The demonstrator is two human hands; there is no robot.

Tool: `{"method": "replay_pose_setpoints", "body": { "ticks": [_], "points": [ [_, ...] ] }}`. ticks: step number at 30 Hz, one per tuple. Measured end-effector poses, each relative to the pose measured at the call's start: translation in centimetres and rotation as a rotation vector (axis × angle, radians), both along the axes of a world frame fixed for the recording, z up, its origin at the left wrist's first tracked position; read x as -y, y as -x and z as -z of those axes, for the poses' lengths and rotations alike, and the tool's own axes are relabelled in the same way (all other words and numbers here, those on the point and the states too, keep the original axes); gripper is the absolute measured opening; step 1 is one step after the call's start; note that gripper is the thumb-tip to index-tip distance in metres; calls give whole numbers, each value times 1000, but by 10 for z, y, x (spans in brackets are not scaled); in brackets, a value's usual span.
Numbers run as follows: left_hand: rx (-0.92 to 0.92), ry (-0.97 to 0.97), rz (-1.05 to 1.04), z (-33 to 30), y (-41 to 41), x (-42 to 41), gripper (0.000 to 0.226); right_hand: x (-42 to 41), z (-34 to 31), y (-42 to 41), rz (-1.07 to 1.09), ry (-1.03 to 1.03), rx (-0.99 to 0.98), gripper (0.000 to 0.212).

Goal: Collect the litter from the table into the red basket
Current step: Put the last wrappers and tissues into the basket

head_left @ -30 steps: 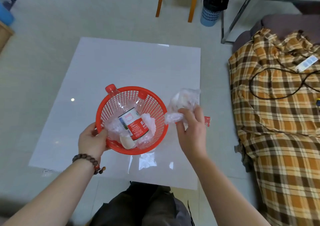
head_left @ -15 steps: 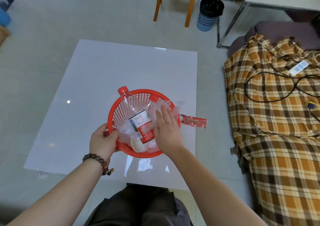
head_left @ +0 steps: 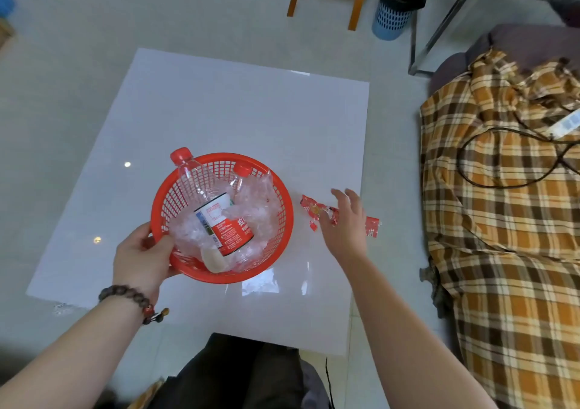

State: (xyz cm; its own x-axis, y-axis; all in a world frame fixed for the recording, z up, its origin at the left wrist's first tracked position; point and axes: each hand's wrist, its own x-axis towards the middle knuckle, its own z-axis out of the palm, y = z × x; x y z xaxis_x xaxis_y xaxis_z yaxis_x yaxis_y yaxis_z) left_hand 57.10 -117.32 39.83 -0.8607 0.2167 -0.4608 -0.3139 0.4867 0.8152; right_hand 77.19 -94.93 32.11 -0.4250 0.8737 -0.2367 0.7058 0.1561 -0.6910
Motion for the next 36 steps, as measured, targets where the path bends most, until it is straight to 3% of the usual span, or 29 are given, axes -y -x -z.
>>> {"method": "replay_pose_setpoints", "body": {
  "ticks": [2,5,9,12,16,20,25,30,33,36],
  "points": [
    [-11,-5,-15,3,3,0,21,-20,38,-12,-59,68,231,56],
    [-13,-18,-30,8,4,0,19,-32,81,-14,-207,99,412,65],
    [-3,-20,-38,16,0,-1,14,-25,111,-7,-260,191,502,69],
    [16,-25,-47,19,-2,1,15,-16,122,-4,-231,119,542,71],
    [31,-18,-32,18,-3,5,15,-14,129,-2,-239,-23,545,56],
    [35,-2,-33,17,-3,9,17,-17,127,-5,-346,1,570,31],
    [39,-3,-49,7,-3,15,17,-1,83,0,-128,95,330,13],
    [39,-18,-25,-12,-2,16,15,39,-22,18,98,-10,-179,13],
    [47,-12,-6,-21,0,14,20,73,-89,38,49,-60,-427,24],
    [61,-33,13,-31,-1,10,25,107,-125,61,-112,-85,-464,19]
  ]
}}
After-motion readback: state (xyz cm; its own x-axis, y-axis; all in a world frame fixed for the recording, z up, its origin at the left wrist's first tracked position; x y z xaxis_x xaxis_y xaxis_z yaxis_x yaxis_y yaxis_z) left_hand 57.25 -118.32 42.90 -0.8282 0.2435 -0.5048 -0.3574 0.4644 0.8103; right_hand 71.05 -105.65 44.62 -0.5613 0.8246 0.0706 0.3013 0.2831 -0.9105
